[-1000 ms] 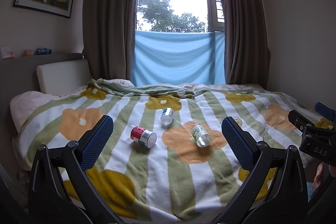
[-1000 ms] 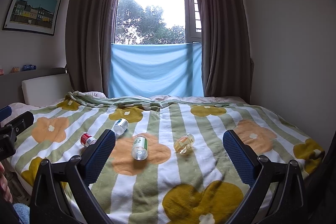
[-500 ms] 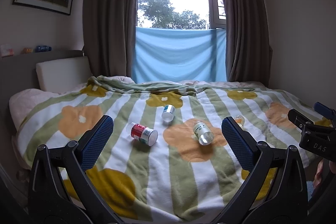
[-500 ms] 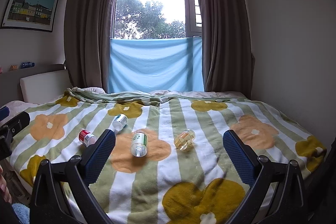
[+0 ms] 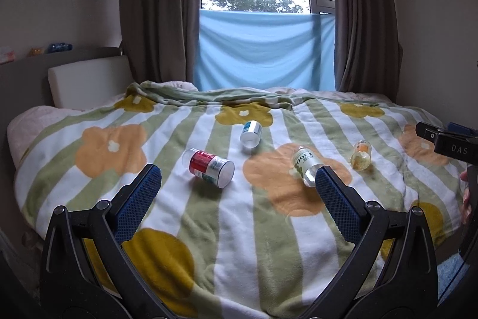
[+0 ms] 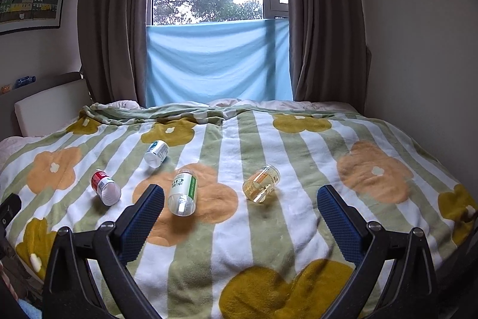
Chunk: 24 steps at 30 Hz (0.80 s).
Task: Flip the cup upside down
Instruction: 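Move the right tool down and close it around the orange-labelled bottle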
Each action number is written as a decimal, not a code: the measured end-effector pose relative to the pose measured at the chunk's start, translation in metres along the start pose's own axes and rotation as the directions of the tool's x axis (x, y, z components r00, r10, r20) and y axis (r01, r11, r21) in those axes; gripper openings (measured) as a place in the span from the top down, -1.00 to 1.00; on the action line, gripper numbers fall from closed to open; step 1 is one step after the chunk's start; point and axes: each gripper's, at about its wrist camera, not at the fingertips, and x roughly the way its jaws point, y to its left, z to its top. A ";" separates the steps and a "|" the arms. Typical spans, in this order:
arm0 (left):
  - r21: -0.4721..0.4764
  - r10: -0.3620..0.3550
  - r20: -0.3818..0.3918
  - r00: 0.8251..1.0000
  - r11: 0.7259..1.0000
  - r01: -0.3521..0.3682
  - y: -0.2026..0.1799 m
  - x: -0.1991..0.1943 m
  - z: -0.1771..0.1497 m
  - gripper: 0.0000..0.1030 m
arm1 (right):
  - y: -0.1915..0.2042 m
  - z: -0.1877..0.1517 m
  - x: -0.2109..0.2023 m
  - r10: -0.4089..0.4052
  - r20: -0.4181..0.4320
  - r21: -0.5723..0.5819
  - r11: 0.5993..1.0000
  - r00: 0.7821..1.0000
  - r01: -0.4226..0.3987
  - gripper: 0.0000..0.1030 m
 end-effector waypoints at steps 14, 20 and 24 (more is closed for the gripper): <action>-0.037 0.025 -0.137 0.990 0.999 -0.030 0.013 0.061 -0.050 -0.99 | -0.065 0.021 0.268 0.099 -0.507 0.182 0.983 0.856 -0.006 -0.99; -0.031 0.027 -0.151 0.988 0.999 -0.032 0.015 0.066 -0.053 -0.99 | -0.093 0.016 0.335 0.100 -0.656 0.265 0.958 0.748 0.105 -0.99; -0.029 0.023 -0.159 0.987 0.999 -0.028 0.014 0.067 -0.055 -0.99 | -0.103 0.012 0.351 0.137 -0.702 0.335 0.930 0.699 0.154 -0.87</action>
